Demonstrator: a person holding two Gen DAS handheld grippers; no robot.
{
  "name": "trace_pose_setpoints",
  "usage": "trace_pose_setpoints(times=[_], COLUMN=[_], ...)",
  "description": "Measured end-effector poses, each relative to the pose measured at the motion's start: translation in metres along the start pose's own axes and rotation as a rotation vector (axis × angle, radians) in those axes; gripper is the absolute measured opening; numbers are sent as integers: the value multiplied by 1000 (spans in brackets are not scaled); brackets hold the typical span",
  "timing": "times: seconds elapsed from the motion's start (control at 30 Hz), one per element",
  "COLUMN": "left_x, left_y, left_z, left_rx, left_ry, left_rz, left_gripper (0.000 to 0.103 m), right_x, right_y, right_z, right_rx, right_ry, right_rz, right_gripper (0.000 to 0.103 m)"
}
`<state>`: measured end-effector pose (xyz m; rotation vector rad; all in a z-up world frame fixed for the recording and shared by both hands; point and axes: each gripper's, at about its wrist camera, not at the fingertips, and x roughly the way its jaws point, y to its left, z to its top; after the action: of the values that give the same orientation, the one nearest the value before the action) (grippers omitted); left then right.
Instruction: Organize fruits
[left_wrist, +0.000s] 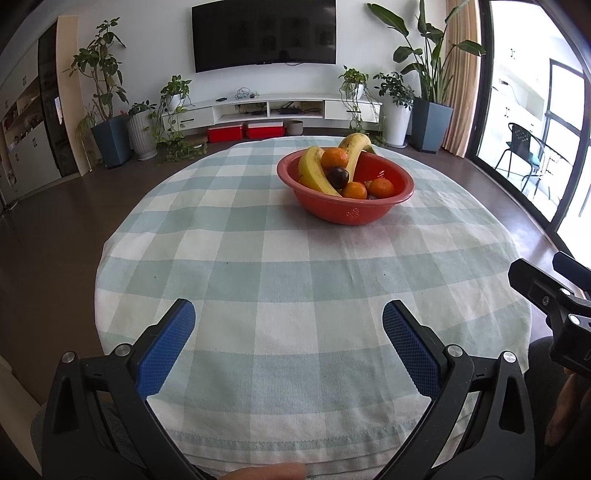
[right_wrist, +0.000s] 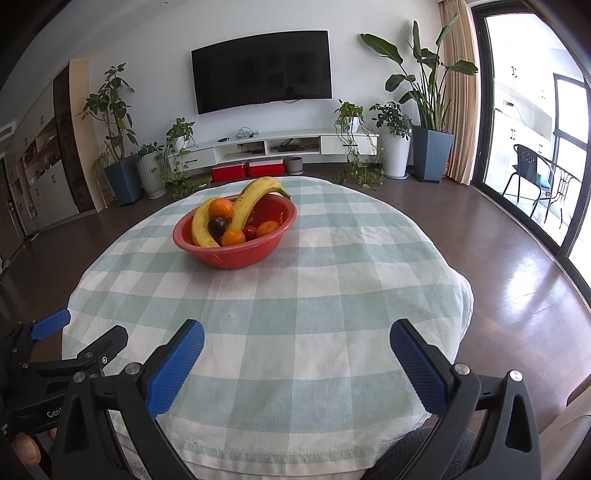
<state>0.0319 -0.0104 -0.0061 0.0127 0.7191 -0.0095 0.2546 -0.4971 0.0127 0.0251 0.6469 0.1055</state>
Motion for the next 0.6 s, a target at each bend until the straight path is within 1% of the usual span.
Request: trace_pose_setpoints(times=[0.6], left_x=[1], left_y=[1], left_z=[-2], left_rx=[0], left_ry=[4], left_rz=[-2], left_gripper=[103], right_x=[2], right_y=[2], right_z=[-4], right_rx=[-12], right_ry=[2], right_rz=[1], right_gripper=[103])
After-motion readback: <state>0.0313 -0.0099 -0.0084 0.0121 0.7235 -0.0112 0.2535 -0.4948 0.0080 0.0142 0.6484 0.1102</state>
